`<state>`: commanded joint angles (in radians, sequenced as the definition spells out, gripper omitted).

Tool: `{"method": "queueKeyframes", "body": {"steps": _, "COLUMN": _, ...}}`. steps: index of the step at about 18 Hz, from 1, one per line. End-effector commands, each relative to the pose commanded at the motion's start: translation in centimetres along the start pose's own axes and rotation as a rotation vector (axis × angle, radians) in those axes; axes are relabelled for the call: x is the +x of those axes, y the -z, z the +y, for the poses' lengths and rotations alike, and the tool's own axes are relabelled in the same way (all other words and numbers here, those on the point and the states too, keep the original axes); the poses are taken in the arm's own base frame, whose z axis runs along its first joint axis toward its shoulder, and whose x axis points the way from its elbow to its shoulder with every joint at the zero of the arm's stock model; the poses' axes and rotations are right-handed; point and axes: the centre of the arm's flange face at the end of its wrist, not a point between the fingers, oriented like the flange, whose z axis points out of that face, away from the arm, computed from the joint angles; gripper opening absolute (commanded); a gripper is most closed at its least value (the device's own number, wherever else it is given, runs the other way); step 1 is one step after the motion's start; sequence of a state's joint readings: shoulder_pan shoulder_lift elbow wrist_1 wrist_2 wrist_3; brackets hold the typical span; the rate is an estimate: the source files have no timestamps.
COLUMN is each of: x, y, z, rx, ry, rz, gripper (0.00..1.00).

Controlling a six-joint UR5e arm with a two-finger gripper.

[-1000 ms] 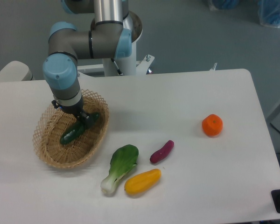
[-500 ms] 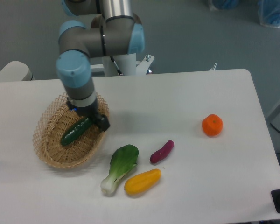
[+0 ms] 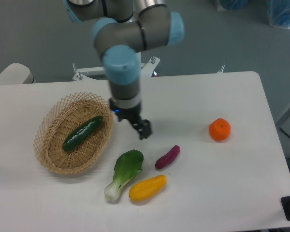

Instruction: Place the cucumber in the basket

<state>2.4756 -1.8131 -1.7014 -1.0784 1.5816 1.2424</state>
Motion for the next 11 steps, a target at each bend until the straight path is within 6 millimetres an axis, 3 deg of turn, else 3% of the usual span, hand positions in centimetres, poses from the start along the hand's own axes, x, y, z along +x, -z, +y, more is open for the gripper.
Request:
{"method": "queueKeyframes", "body": {"steps": 5, "x": -5.5, "y": 0.3, "z": 2.5, "rx": 0.010, "ry": 0.035, "rz": -0.022, "gripper": 1.00}}
{"method": "queueKeyframes", "body": {"steps": 11, "x": -9.9, "y": -0.6, "z": 4.5, "rx": 0.027, "ry": 0.080, "rz": -0.021, "gripper": 1.00}}
